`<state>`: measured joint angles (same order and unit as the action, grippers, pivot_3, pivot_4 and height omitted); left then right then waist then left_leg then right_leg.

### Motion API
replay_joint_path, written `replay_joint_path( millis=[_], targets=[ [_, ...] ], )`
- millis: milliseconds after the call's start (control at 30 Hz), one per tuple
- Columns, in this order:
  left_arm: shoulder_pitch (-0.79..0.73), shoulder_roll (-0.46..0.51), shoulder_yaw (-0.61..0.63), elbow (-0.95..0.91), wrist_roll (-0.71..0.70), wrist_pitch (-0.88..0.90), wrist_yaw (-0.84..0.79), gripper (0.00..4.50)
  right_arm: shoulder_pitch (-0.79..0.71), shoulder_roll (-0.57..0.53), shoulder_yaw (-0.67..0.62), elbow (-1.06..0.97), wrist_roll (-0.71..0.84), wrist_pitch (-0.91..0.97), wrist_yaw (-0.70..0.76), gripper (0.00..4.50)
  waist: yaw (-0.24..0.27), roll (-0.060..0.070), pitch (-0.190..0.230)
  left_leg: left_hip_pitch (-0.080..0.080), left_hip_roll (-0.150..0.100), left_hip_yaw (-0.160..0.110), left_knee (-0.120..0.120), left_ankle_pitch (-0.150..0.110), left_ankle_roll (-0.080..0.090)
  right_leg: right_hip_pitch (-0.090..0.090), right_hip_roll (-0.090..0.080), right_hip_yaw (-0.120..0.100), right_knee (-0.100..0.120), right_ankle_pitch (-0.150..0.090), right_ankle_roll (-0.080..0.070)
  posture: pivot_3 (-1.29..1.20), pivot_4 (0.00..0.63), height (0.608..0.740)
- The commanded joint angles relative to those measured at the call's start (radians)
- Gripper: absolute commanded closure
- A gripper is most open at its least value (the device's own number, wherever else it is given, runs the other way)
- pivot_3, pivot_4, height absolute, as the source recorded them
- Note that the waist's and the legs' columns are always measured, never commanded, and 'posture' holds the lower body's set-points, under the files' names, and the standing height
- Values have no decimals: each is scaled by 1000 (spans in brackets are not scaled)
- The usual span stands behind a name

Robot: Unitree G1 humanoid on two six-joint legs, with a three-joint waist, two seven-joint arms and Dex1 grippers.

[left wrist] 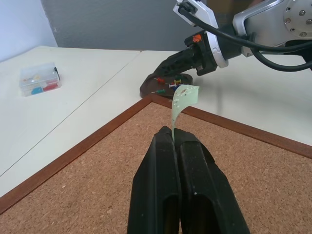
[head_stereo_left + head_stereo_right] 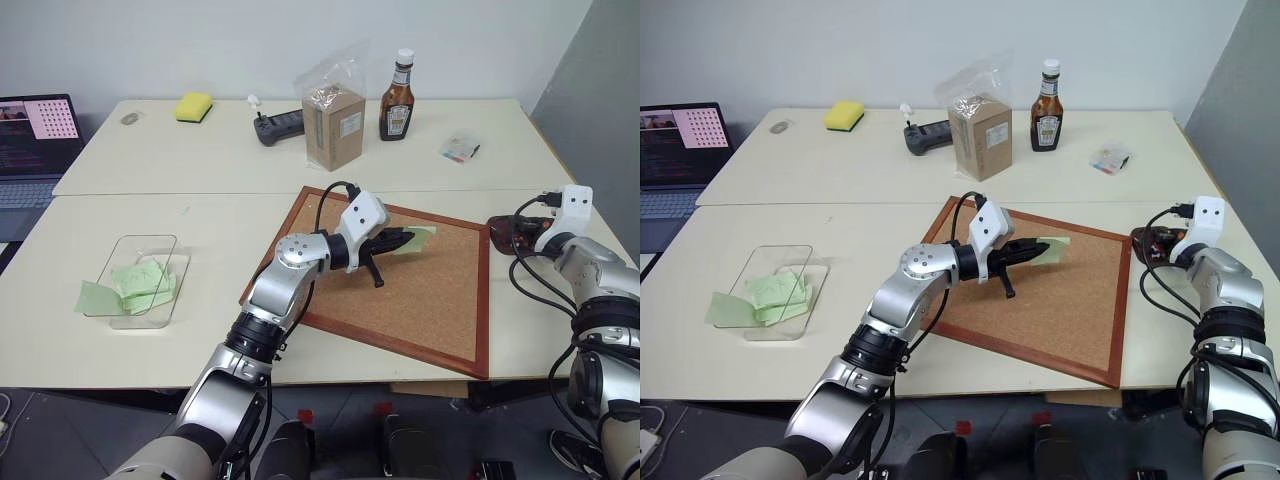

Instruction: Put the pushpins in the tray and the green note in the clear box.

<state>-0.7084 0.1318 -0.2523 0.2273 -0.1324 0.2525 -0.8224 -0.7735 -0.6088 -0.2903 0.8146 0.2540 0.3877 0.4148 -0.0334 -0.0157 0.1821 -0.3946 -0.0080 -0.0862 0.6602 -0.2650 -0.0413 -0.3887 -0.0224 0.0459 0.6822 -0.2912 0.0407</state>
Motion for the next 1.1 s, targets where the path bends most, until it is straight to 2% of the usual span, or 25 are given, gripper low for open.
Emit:
replay_joint_path(
  millis=[33,133,200,333,633,733,900,1100],
  targets=[
    [-26,-5,-9,-26,-3,-15,-10,4500,-27,-15,-6,-4,-3,-26,12,1964,0,0,0,0,0,0,0,0,0,0,0,0,0,0,0,0,150,740],
    [-29,-4,-9,-21,-2,-17,-16,4500,-18,-19,-7,-9,-3,-27,13,1275,0,0,0,0,0,0,0,0,0,0,0,0,0,0,0,0,150,740],
    [-29,-4,-8,-20,-3,-17,-21,4500,-14,-21,-9,-13,-2,-27,14,1043,0,0,0,0,0,0,0,0,0,0,0,0,0,0,0,0,150,740],
    [-31,-3,-6,-18,-4,-16,-29,4500,-9,-22,-11,-20,1,-24,19,51,0,0,0,0,0,0,0,0,0,0,0,0,0,0,0,0,150,740],
    [-58,-3,5,14,-6,-26,-32,4500,-9,-13,-16,-46,22,-11,62,17,0,0,0,0,0,0,0,0,0,0,0,0,0,0,0,0,150,740],
    [-67,-8,25,26,-14,-14,-13,4500,23,-28,9,-124,10,-19,103,17,0,0,0,0,0,0,0,0,0,0,0,0,0,0,0,0,150,740],
    [-106,-16,104,50,-55,45,51,4500,172,-67,-10,-460,93,77,222,17,2,0,0,-1,0,-2,1,0,0,0,0,-2,0,0,0,0,150,740],
    [-105,61,207,-2,-72,111,123,4500,404,-135,-27,-920,228,169,356,17,-1,1,0,-2,0,-3,1,0,0,0,0,-2,0,0,0,0,150,740]
  ],
)
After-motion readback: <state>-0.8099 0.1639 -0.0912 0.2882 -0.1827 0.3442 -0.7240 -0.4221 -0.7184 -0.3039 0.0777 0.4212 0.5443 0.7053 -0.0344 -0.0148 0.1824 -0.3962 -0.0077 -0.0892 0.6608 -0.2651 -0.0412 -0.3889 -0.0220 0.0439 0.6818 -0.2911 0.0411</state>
